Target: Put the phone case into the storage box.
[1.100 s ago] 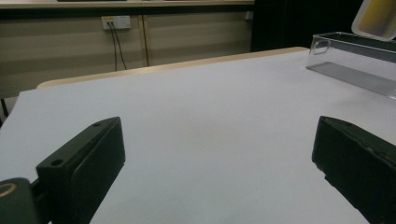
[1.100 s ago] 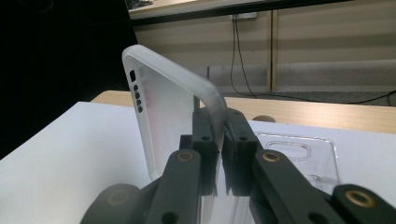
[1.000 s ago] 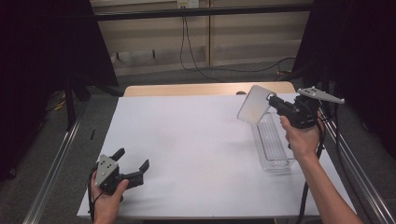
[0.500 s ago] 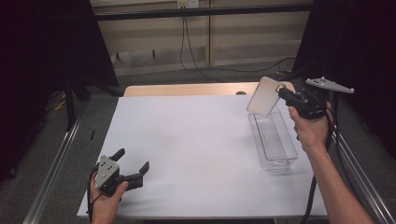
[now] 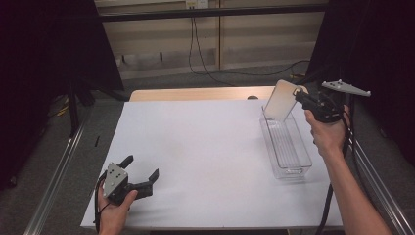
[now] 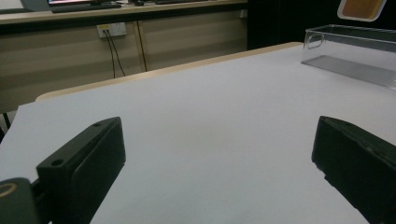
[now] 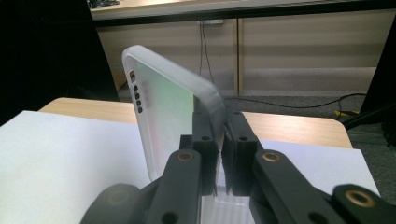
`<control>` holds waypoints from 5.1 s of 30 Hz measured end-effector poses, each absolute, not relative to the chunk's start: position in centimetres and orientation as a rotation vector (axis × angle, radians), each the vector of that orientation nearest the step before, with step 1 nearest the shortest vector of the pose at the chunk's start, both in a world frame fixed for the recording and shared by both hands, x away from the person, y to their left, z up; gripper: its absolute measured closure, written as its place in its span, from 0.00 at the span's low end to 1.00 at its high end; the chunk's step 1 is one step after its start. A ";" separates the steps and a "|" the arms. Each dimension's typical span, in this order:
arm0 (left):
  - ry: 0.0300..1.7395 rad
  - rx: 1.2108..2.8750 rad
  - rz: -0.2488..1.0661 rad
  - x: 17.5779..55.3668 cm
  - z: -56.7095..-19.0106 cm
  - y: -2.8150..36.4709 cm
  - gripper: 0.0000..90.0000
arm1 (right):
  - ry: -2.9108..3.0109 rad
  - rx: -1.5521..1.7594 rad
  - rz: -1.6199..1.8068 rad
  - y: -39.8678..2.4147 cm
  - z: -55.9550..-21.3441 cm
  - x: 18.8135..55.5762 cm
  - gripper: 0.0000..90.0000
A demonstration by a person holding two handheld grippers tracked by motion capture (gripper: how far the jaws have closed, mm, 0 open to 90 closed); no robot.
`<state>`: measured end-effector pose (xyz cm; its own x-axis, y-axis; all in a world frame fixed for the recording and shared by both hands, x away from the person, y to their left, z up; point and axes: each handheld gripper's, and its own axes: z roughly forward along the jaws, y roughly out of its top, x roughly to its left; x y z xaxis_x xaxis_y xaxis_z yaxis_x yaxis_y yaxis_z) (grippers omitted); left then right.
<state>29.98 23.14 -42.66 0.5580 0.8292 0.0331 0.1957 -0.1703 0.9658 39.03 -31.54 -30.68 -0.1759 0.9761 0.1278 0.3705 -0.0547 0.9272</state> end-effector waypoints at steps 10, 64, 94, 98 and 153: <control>0.882 1.660 0.701 30.0 -42.6 23.3 0.03 | 1.591 1.460 1.211 -32.1 -31.4 40.1 0.94; 0.871 1.688 0.668 30.2 -42.8 23.0 0.03 | 1.664 1.386 1.063 -32.1 -34.8 43.4 0.94; 0.843 1.715 0.656 30.2 -42.9 22.5 0.03 | 1.697 1.394 0.994 -31.1 -37.0 45.0 0.94; 0.842 1.714 0.659 30.2 -42.9 22.6 0.03 | 1.692 1.400 0.984 -31.1 -37.2 45.2 0.94; 0.827 1.741 0.652 30.5 -43.1 21.8 0.03 | 1.806 1.431 0.956 -32.6 -36.9 47.5 0.95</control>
